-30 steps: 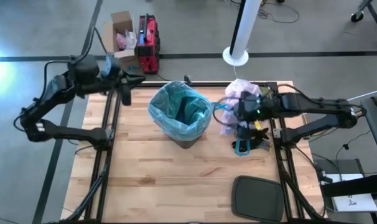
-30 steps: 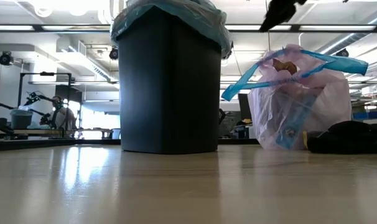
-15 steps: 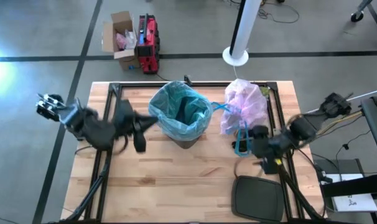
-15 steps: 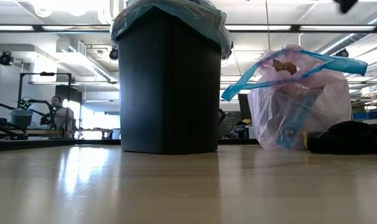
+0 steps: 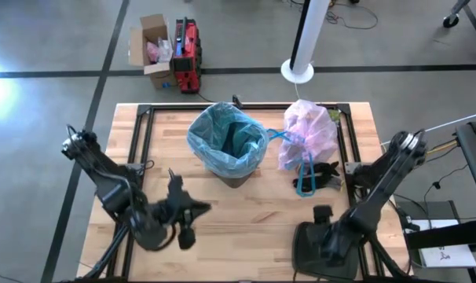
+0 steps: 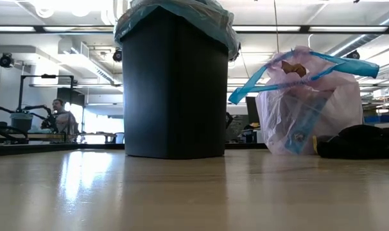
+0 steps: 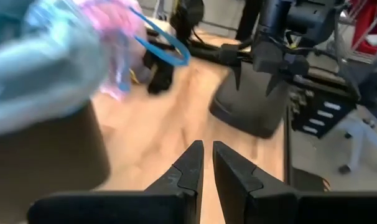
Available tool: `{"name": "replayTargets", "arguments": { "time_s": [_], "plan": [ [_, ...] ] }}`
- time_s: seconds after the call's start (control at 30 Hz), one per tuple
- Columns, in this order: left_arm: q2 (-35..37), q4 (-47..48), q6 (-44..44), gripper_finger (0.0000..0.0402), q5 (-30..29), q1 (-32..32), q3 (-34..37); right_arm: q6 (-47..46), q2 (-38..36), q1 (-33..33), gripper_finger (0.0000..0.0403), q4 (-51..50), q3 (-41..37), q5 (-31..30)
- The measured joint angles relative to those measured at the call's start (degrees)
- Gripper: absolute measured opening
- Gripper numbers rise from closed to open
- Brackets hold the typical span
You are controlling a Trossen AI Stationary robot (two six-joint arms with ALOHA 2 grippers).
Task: Place trash/remove bag and relplace
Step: Close the trash bin with the trash bin cover
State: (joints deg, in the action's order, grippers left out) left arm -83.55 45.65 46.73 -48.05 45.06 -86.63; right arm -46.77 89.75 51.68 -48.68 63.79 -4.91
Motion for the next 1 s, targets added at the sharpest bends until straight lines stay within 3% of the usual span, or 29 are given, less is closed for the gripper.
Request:
{"name": "replayTargets", "arguments": {
  "time_s": [0.27, 0.57, 0.7, 0.83, 1.0],
  "plan": [
    [-5.2, 0.1, 7.0, 0.0024, 0.2, 5.5, 0.0, 3.9, 13.1, -0.7, 0.0325, 3.1, 5.8, 3.0],
    [-11.1, -4.1, 9.8, 0.0045, -1.0, 5.1, 0.0, 14.9, 20.0, -10.9, 0.0325, 7.8, 14.9, -1.3],
    [-15.1, -7.1, 10.0, 0.0055, -0.8, 3.3, 0.0, 19.8, 18.8, -14.5, 0.0325, 7.2, 18.9, -2.1],
    [-17.9, -8.0, 13.4, 0.0065, 0.4, 0.7, 0.0, 20.5, 15.0, -12.6, 0.0325, 4.3, 19.4, -1.7],
    [-19.3, -9.5, 15.5, 0.0074, 1.0, -3.2, 0.0, 7.7, 10.0, -7.0, 0.0312, 2.6, 14.4, -1.8]
  ]
}}
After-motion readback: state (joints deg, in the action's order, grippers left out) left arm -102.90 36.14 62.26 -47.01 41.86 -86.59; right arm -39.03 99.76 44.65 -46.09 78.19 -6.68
